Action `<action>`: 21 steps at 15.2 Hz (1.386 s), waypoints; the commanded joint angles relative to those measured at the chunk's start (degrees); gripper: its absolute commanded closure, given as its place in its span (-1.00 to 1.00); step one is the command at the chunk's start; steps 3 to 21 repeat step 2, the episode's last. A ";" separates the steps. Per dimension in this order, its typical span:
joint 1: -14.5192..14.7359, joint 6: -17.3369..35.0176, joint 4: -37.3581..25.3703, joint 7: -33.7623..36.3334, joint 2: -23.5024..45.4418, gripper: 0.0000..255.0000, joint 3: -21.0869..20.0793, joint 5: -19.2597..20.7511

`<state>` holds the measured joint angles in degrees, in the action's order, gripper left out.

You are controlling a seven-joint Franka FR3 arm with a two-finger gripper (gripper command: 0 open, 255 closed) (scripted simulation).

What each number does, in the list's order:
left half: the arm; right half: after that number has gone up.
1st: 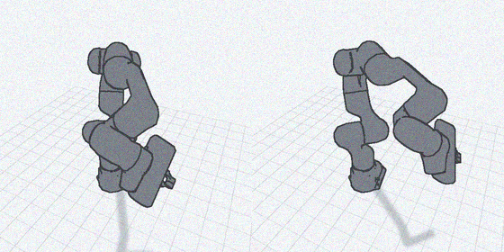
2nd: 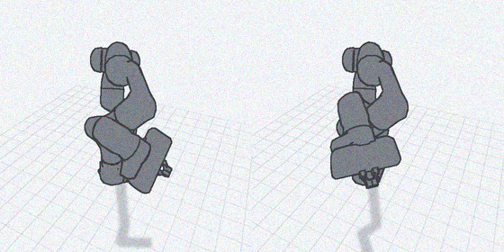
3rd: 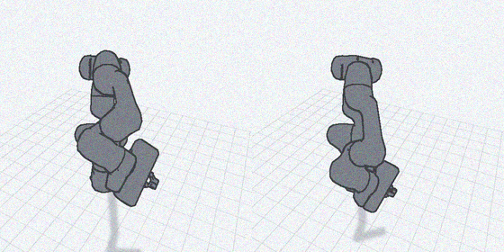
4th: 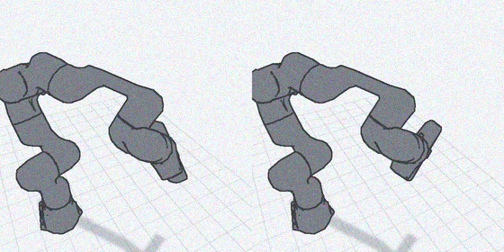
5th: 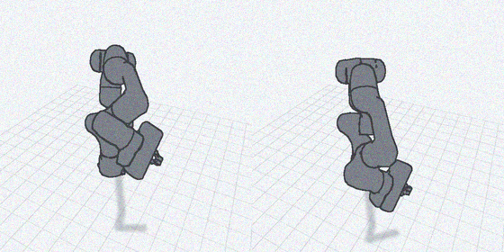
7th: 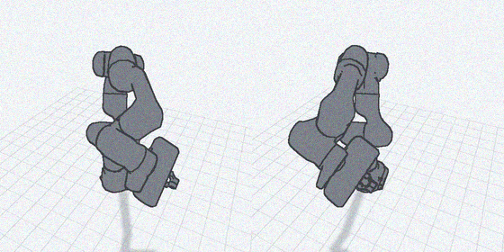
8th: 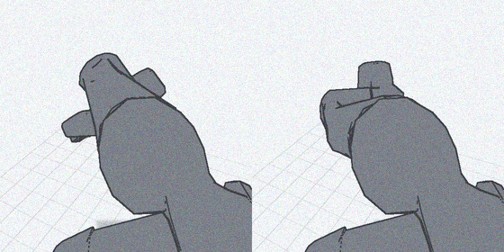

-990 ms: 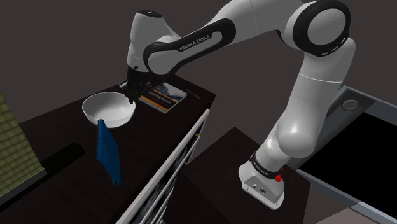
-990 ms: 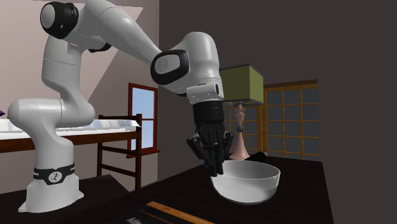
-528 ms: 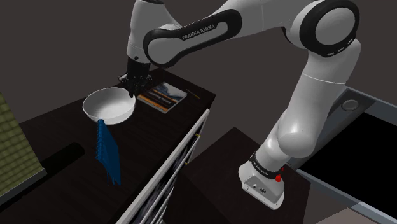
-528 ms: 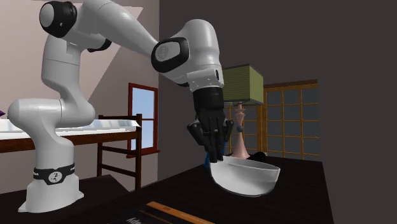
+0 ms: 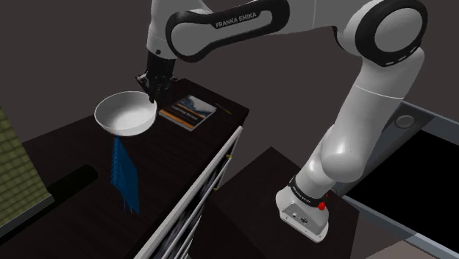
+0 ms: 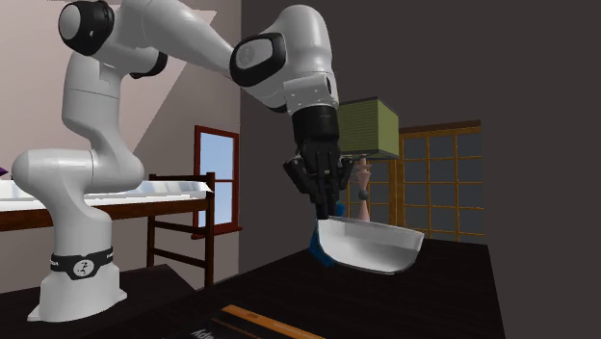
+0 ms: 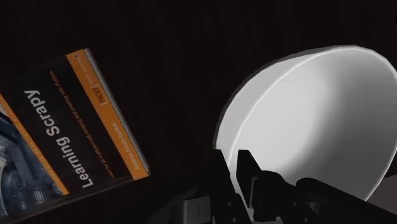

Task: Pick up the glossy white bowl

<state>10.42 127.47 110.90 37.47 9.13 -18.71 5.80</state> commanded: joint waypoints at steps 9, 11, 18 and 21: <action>-0.06 -0.78 -0.45 -0.20 -0.38 1.00 -0.02 -0.21; -0.06 -0.78 -0.45 -0.20 -0.38 1.00 -0.02 -0.21; -0.06 -0.78 -0.45 -0.20 -0.38 1.00 -0.02 -0.21; -0.06 -0.78 -0.45 -0.20 -0.38 1.00 -0.02 -0.21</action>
